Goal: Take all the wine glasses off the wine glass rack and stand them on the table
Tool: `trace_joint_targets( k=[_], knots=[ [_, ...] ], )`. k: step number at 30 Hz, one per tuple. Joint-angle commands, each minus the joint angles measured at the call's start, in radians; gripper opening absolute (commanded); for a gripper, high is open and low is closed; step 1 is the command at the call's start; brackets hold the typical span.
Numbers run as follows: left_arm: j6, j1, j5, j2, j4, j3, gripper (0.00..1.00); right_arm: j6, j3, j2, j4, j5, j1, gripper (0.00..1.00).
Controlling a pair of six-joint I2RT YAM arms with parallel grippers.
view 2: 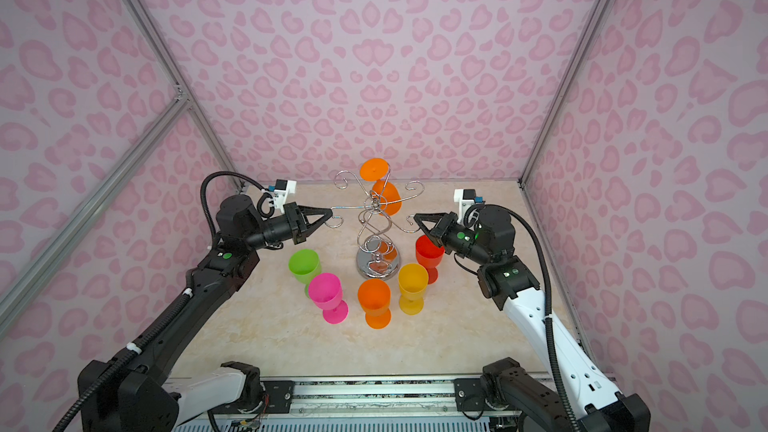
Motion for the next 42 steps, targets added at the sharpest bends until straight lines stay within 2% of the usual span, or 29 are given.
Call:
trace_joint_targets(
  k=[1,38,42],
  knots=[
    [0.001,0.002,-0.002,-0.02,0.038,-0.001,0.02,-0.067,-0.006,-0.011,0.145,-0.024,0.003,0.06],
    [0.027,0.003,-0.021,-0.005,-0.009,-0.028,0.02,-0.075,-0.003,-0.014,0.124,-0.009,0.002,0.06],
    [0.031,0.004,-0.022,0.011,-0.009,-0.017,0.04,-0.073,-0.01,-0.011,0.135,-0.009,0.002,0.09]
  ],
)
